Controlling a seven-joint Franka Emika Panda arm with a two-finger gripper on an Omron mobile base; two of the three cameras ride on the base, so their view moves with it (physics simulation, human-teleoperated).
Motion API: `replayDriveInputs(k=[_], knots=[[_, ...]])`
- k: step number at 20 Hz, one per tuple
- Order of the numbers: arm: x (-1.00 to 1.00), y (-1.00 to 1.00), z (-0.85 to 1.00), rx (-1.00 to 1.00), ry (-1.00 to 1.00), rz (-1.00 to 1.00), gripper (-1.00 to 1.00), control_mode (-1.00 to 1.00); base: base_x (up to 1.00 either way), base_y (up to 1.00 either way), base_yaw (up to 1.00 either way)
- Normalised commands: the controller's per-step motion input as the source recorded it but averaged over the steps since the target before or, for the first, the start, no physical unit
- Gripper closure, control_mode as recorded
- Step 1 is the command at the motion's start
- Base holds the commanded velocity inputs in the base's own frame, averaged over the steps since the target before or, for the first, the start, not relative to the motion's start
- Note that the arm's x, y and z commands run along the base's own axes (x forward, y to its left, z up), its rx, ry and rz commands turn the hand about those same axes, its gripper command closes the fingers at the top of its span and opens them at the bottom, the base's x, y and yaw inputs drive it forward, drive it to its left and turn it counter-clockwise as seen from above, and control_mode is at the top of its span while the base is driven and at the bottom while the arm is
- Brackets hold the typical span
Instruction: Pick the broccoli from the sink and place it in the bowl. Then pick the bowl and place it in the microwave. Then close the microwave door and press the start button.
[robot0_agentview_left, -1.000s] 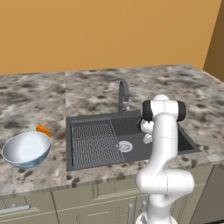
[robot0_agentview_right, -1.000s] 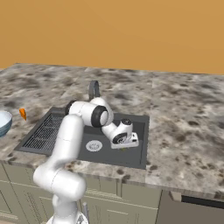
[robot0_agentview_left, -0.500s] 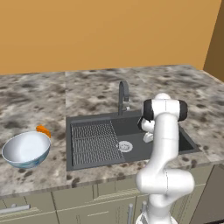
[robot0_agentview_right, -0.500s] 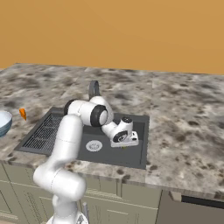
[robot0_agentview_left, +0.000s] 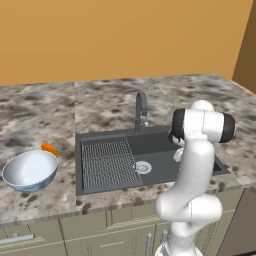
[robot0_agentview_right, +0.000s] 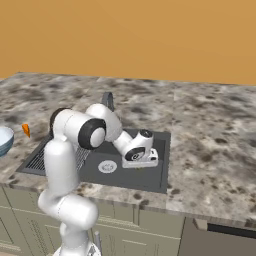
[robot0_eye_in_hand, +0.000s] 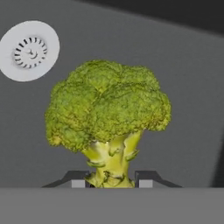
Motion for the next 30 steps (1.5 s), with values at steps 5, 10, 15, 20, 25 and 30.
replayDriveInputs(k=[5,10,15,20,25,30], knots=[[-0.94,0.08,1.00,0.00,0.00,0.05,1.00,-1.00,0.00,0.00,0.00],[-0.83,0.29,1.00,0.00,0.01,0.03,1.00,-1.00,0.00,0.00,0.00],[-0.79,0.51,1.00,0.00,0.02,0.06,1.00,-1.00,0.00,0.00,0.00],[-0.97,0.62,1.00,0.00,0.00,0.14,1.00,-1.00,0.00,0.00,0.00],[-0.87,0.81,1.00,0.00,0.00,0.15,1.00,-1.00,0.00,0.00,0.00],[-0.81,0.99,1.00,0.00,0.00,0.14,1.00,-1.00,0.00,0.00,0.00]])
